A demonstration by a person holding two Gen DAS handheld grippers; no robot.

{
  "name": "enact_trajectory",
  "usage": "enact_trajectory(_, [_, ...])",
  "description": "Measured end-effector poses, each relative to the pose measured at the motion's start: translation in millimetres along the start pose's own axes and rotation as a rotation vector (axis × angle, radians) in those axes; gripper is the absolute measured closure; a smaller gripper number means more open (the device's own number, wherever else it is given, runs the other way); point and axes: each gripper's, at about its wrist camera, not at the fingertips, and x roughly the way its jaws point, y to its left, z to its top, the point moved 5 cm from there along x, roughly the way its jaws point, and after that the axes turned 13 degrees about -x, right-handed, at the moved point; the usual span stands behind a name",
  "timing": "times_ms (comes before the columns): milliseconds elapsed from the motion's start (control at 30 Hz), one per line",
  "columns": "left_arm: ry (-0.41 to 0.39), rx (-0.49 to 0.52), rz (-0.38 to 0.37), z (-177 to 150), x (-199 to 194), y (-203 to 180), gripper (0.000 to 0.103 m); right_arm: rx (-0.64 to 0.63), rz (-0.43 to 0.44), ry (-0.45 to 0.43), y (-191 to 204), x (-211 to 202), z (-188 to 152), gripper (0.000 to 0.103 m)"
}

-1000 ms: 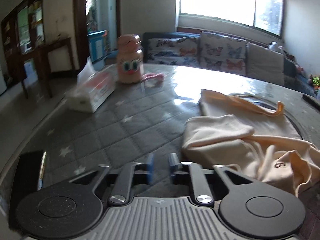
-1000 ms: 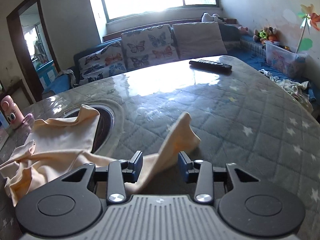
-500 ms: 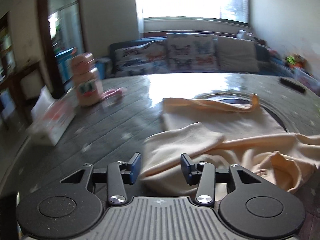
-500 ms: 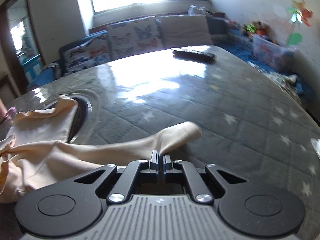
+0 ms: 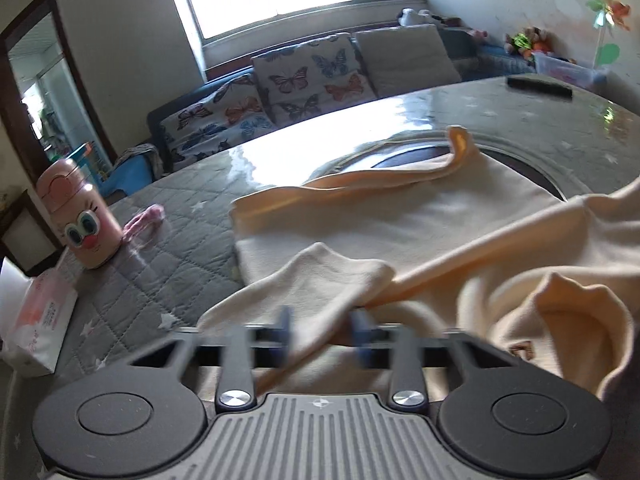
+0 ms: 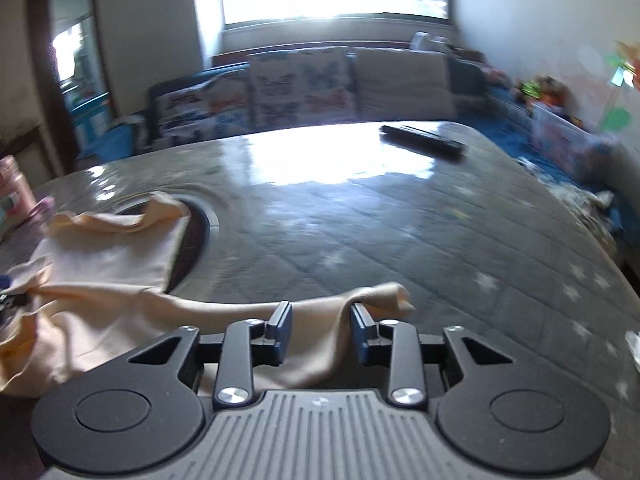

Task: Fold clothes

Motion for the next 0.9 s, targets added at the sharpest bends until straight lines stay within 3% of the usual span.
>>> enact_trajectory(100, [-0.029, -0.1, 0.017, 6.4, -8.1, 23.5, 0.099, -0.058, 0.066, -0.015, 21.5, 2.9, 9.7, 0.067])
enact_trajectory(300, [-0.116, -0.299, 0.142, 13.1, -40.0, 87.6, 0.1, -0.168, 0.199, -0.028, 69.7, 13.0, 21.9, 0.063])
enact_trajectory(467, [-0.127, -0.459, 0.235, -3.4, -70.7, 141.0, 0.1, -0.251, 0.314, -0.025, 110.9, 21.8, 29.8, 0.063])
enact_trajectory(600, [-0.113, -0.534, 0.284, -21.4, -86.0, 168.4, 0.1, -0.311, 0.412, -0.018, 142.5, 25.7, 35.6, 0.063])
enact_trajectory(767, [-0.087, -0.567, 0.306, -37.9, -89.5, 176.6, 0.1, -0.366, 0.559, -0.031, 182.1, 16.4, 38.8, 0.063])
enact_trajectory(900, [-0.093, -0.571, 0.303, -37.0, -89.0, 175.9, 0.1, -0.475, 0.563, -0.043, 211.7, 13.8, 36.3, 0.063])
